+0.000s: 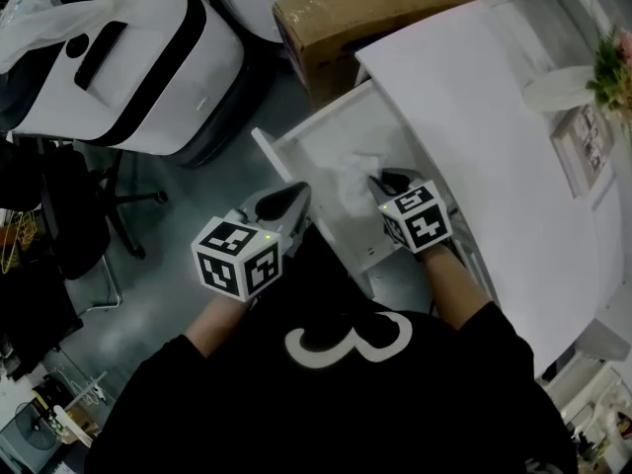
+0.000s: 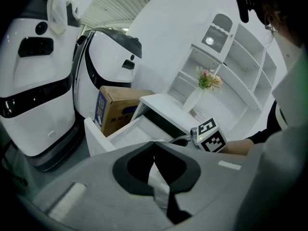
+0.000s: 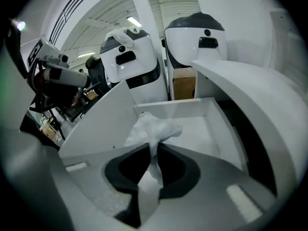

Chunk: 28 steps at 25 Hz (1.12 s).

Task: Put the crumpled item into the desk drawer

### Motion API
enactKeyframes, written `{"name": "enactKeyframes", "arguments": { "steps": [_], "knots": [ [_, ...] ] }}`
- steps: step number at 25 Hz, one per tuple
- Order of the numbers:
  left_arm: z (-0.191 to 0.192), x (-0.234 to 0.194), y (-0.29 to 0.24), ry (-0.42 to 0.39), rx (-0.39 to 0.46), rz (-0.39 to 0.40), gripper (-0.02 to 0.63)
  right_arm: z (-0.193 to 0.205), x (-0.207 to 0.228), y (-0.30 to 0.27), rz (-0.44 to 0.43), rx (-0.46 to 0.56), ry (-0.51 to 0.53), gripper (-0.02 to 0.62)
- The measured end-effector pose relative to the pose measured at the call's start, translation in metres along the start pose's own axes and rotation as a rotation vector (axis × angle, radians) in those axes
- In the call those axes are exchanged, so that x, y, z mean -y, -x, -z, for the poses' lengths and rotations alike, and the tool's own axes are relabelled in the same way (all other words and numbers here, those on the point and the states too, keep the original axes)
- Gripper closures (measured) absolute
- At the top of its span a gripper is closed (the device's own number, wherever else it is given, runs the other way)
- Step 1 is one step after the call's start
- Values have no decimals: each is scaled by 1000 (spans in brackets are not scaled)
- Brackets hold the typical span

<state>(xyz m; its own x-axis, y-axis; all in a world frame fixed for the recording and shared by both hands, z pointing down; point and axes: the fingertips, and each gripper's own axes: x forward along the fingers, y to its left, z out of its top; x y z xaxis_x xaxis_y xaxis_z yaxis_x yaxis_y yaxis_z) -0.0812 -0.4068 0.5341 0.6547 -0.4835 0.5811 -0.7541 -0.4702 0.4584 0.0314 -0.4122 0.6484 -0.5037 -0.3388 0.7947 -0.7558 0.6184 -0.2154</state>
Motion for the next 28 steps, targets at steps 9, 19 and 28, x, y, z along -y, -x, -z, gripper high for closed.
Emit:
{"name": "enactKeyframes", "arguments": {
  "steps": [9,19,28],
  "knots": [
    [-1,-16,-16,25,-11,3,595,30,27,-46,13,-136,-29,543],
    [-4,-25,-23,29,-25,3,597,55,43,-74,3,-251,-97,534],
    [6,-26,-18,61,-16,-15,597,61,50,-77,7,-259,-120,443]
  ]
}}
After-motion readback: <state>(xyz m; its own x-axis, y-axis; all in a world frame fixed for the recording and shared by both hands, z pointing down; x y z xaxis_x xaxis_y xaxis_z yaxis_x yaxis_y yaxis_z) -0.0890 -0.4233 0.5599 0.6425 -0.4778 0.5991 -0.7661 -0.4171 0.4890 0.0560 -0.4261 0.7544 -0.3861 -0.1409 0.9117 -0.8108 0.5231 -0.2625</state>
